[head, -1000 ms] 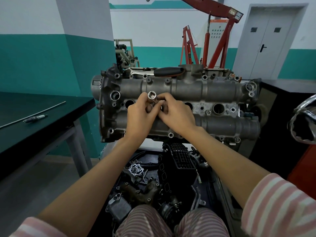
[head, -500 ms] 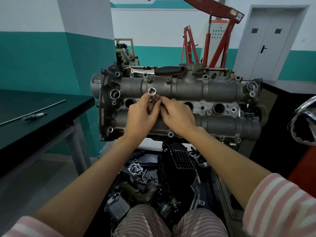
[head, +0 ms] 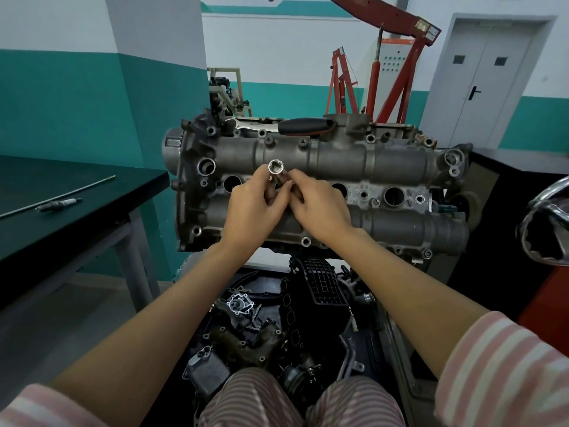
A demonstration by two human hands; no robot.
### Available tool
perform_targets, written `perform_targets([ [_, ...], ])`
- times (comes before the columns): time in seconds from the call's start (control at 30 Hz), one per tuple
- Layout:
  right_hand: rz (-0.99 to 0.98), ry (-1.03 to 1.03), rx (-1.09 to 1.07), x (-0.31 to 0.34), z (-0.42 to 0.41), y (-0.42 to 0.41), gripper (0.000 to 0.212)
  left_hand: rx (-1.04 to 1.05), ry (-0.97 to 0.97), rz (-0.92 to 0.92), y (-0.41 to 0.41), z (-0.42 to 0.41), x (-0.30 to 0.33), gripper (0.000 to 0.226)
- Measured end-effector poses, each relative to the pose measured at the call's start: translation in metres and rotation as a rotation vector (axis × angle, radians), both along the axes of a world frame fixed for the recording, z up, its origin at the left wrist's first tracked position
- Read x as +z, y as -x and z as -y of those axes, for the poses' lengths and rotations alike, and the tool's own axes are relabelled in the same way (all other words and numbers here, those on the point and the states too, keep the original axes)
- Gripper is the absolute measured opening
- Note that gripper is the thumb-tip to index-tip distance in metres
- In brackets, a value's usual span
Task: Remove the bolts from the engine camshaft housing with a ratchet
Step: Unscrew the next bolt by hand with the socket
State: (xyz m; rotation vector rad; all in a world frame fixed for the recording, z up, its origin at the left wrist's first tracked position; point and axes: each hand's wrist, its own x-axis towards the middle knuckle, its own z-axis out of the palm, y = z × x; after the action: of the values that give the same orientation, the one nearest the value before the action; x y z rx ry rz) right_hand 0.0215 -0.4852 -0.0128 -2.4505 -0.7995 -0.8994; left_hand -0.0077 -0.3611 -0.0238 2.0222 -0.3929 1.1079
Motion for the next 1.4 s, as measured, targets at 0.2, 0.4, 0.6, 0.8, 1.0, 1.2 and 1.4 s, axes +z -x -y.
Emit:
perform_targets([
  [0.2,0.025,0.014,0.003,-0.0011,-0.0002,-0.0002,0.026,0.005,-0.007,-0.006,-0.0005,-0.0012,0.0003,0.019],
  [0.4,-0.085,-0.091,-0.023,0.0016,-0.0018,-0.0001,0.028,-0.001,0.066,-0.007,-0.0033,-0.0006,0.0004,0.02],
  [0.6,-0.043,-0.032,-0.022,0.0013,0.0001,-0.0001,0.014,-0.01,0.091,0.01,-0.0059,0.0001,-0.0008,0.024],
  [0.8,0.017,0.021,-0.005,-0.0009,0.0007,-0.0013,0.023,0.001,0.082,0.001,-0.004,0.0003,-0.0007,0.024],
  [1.0,0.056,0.032,-0.001,-0.0022,0.0002,-0.001,0.024,-0.035,0.035,0.01,-0.0014,-0.0013,-0.0002,0.014],
  [1.2,-0.095,-0.07,-0.026,0.0029,-0.0023,0.0007,0.026,-0.008,0.151,-0.006,-0.0047,0.0018,0.0016,0.026],
  [1.4,-0.019,0.006,-0.031,0.0007,-0.0015,0.0004,0.014,-0.032,0.056,-0.008,-0.0021,-0.0004,0.0002,0.019],
])
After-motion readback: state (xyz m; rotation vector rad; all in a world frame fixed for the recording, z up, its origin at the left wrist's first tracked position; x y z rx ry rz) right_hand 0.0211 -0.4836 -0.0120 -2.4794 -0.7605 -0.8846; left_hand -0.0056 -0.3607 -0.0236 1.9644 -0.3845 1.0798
